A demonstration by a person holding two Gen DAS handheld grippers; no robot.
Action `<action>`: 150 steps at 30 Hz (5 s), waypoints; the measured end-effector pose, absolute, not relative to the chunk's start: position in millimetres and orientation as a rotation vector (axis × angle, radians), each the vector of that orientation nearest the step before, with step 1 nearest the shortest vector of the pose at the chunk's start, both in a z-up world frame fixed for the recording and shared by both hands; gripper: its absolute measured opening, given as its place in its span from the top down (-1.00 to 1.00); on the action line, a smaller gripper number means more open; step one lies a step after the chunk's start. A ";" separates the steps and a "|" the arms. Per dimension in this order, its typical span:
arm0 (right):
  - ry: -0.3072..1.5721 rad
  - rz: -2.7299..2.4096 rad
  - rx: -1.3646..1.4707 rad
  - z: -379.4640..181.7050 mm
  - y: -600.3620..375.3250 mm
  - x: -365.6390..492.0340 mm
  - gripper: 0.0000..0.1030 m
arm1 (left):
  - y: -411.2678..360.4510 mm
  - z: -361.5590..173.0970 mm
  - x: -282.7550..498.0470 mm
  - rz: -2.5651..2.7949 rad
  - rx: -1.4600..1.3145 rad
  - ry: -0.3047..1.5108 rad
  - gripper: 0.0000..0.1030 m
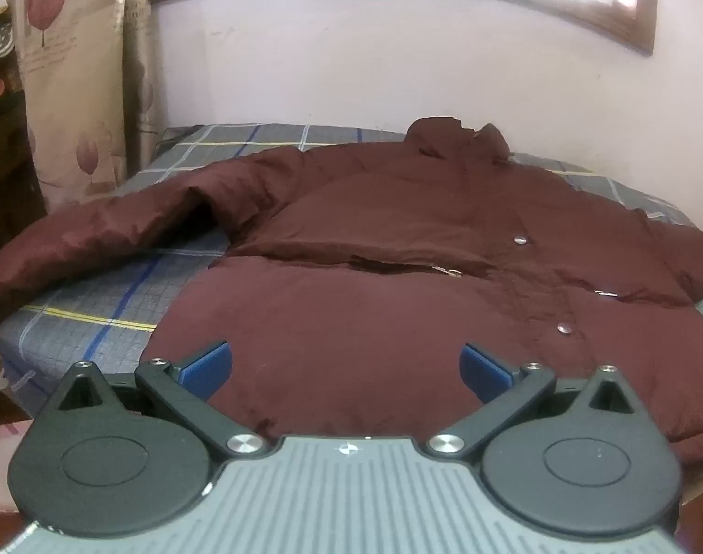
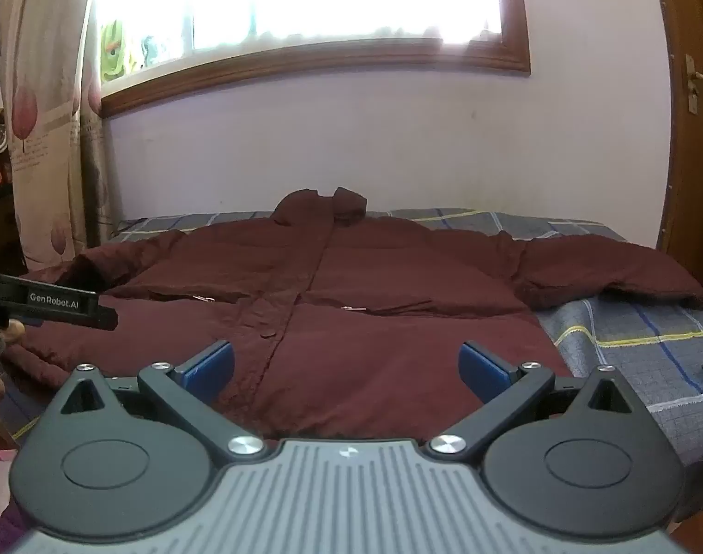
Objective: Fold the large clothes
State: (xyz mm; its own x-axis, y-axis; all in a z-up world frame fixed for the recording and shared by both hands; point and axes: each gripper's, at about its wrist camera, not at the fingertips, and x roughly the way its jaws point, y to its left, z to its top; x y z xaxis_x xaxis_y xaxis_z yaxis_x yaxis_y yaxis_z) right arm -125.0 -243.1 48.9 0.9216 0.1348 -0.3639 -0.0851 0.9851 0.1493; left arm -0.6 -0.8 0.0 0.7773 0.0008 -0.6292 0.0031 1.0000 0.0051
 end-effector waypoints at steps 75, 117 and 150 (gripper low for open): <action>0.592 -0.064 0.075 34.3 -261.9 -59.6 -1.00 | -25.0 7.5 12.4 -0.016 0.064 0.655 -1.00; 0.449 -0.155 0.534 15.9 -485.8 16.9 -0.64 | -66.1 7.3 81.2 -0.014 0.090 0.664 -1.00; 0.156 -0.210 1.082 2.9 -736.1 74.9 0.89 | -57.2 6.4 97.8 0.057 0.107 0.729 -1.00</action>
